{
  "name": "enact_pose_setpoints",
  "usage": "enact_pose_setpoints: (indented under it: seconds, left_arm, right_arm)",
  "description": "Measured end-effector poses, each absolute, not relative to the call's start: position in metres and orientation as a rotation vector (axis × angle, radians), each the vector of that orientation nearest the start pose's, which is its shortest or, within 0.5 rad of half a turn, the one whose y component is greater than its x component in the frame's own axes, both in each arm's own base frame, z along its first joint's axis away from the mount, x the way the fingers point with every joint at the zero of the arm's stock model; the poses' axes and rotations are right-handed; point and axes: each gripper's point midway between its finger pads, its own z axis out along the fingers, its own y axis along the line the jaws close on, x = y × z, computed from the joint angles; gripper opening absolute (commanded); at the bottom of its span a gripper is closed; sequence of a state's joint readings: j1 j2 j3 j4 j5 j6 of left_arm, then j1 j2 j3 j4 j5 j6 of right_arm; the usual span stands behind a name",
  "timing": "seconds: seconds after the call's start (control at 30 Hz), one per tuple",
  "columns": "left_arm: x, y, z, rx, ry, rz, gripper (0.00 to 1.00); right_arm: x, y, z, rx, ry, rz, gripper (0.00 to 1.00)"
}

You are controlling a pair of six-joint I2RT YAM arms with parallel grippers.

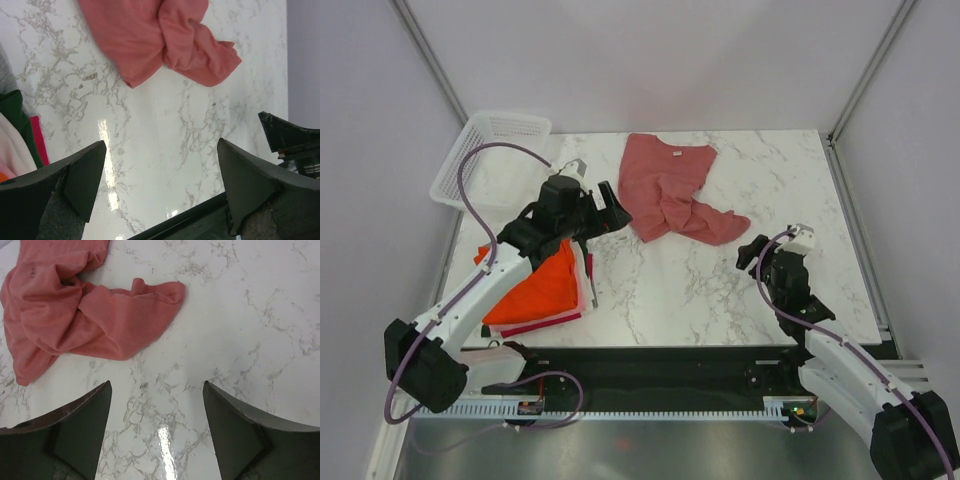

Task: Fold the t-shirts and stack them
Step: Flatten the tshirt out

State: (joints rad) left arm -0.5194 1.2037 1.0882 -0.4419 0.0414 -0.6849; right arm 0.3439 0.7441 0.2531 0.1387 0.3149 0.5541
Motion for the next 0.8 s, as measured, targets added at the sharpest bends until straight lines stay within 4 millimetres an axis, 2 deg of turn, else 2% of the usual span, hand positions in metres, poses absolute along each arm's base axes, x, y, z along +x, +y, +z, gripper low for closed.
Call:
enact_pose_setpoints:
  seconds: [0.03, 0.17, 0.4, 0.5, 0.57, 0.7, 0.77, 0.8]
  left_arm:
    - [0.303, -0.211, 0.224, -0.161, 2.231, -0.721, 1.0]
    - [0.302, -0.209, 0.201, -0.165, 2.284, -0.687, 1.0]
    - [0.315, -0.214, 0.174, -0.177, 2.35, -0.669, 1.0]
    - [0.324, -0.215, 0.168, -0.187, 2.331, -0.675, 1.0]
    - [0.33, -0.218, 0.164, -0.178, 2.282, -0.721, 1.0]
    - [0.326, -0.225, 0.141, -0.121, 2.25, -0.814, 0.97]
    - [0.325, -0.231, 0.134, -0.086, 2.256, -0.846, 0.95]
    - [0.327, -0.235, 0.133, -0.066, 2.249, -0.863, 0.95]
  right_arm:
    - [0.285, 0.065, 0.107, 0.418, 1.889, 0.292, 0.7]
    - [0.292, 0.061, 0.1, 0.448, 1.98, 0.208, 0.52]
    - [0.343, 0.064, 0.124, 0.491, 2.045, 0.16, 0.61]
    - [0.37, 0.063, 0.118, 0.522, 2.095, 0.16, 0.85]
    - [0.383, 0.064, 0.107, 0.525, 2.139, 0.148, 0.88]
    - [0.41, 0.075, 0.081, 0.509, 2.235, 0.15, 0.8]
    - [0.417, 0.081, 0.069, 0.497, 2.277, 0.161, 0.69]
    - [0.42, 0.083, 0.063, 0.491, 2.295, 0.166, 0.6]
